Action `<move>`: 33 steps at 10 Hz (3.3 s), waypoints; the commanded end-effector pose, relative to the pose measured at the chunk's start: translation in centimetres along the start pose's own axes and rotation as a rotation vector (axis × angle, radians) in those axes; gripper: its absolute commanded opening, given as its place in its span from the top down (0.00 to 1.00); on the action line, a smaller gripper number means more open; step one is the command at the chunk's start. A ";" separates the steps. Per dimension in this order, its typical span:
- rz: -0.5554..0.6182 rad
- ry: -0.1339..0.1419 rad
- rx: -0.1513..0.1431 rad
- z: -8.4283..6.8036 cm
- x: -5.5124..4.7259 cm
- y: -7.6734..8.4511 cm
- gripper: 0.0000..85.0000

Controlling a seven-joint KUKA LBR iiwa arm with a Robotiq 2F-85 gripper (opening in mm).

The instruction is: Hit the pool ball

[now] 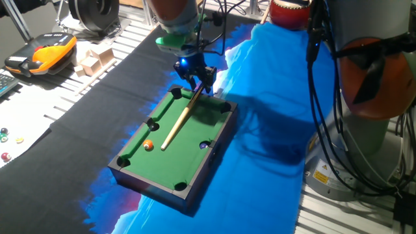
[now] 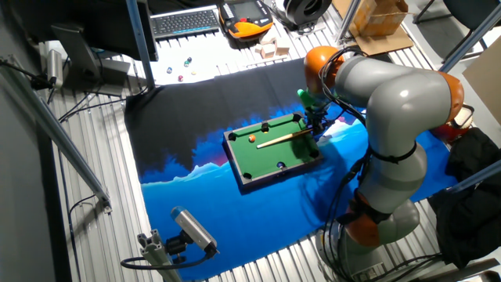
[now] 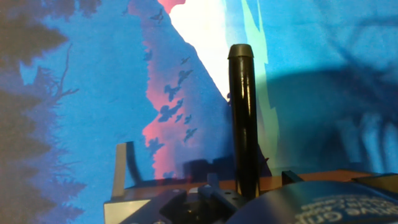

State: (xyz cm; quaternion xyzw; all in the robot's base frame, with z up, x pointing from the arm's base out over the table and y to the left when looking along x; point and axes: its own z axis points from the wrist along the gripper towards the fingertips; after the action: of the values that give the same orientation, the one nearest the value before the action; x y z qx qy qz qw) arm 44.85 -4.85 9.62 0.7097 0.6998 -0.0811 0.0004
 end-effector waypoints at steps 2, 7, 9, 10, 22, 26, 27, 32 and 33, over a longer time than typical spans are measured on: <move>-0.022 -0.010 0.006 0.0 -0.1 0.0 0.60; -0.101 -0.006 -0.014 -0.1 -0.8 -0.1 1.00; -0.105 -0.010 -0.010 -0.2 -0.9 -0.2 1.00; -0.104 -0.019 -0.001 -0.3 -1.0 -0.2 1.00; 0.133 -0.068 0.101 -3.9 -2.2 -0.2 1.00; 0.141 -0.081 0.118 -4.0 -2.1 -0.5 1.00; 0.150 -0.089 0.131 -4.0 -1.9 -0.5 1.00; 0.163 -0.088 0.135 -3.8 -1.5 -0.6 1.00; 0.180 -0.091 0.144 -3.7 -0.7 -0.6 1.00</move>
State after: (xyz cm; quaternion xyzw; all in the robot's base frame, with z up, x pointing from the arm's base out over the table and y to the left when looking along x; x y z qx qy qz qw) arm 44.68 -5.05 13.32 0.7653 0.6225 -0.1630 -0.0118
